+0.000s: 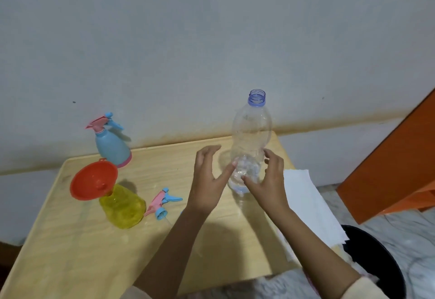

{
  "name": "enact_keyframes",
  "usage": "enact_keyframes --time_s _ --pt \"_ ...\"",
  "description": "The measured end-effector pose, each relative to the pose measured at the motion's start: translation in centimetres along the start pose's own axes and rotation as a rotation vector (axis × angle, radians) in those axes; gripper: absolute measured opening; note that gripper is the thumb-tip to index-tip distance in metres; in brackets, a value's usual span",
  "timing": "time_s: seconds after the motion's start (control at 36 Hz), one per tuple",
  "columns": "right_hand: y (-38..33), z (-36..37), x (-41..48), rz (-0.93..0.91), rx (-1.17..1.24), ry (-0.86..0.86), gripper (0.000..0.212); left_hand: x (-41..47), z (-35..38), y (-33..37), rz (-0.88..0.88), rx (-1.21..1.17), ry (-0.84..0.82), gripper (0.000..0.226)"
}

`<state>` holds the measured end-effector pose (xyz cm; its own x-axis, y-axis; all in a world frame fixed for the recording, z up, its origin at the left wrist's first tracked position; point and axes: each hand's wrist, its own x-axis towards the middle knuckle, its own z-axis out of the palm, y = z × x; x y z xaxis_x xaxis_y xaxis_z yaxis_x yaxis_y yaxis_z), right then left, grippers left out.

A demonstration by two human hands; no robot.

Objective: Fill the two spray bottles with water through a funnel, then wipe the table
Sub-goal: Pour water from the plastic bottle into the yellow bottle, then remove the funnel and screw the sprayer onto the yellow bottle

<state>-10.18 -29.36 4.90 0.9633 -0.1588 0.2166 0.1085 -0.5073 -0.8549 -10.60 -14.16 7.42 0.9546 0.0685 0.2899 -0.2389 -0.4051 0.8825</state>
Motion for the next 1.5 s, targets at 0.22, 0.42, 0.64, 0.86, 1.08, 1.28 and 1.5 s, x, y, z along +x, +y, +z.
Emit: enact_keyframes --time_s 0.22,0.42,0.64,0.86,1.08,1.28,1.5 --pt "-3.1 5.5 -5.6 -0.006 -0.031 0.044 0.046 -7.0 -8.9 -7.5 -0.037 0.127 0.261 0.041" --pt "-10.8 13.8 -6.6 -0.052 0.105 -0.212 0.062 -10.6 -17.1 -13.6 -0.287 0.255 0.507 0.074" --pt "-17.2 20.8 -6.5 -0.087 0.058 -0.442 0.115 -6.4 -21.6 -15.9 -0.299 0.074 0.126 0.08" --pt "-18.9 21.9 -6.9 -0.049 0.028 -0.34 0.103 -5.3 -21.4 -17.2 -0.283 -0.088 0.077 0.045" --pt "-19.6 21.6 -6.9 -0.04 0.025 -0.315 0.102 -5.2 -21.4 -18.3 -0.251 -0.085 0.051 0.051" --pt "-19.6 21.3 -7.3 -0.011 0.035 -0.323 0.1 -5.3 -21.1 -18.6 -0.245 -0.135 0.047 0.052" --pt "-19.4 21.2 -7.4 -0.022 -0.003 -0.378 0.1 -5.5 -21.0 -18.7 -0.255 -0.192 0.056 0.049"
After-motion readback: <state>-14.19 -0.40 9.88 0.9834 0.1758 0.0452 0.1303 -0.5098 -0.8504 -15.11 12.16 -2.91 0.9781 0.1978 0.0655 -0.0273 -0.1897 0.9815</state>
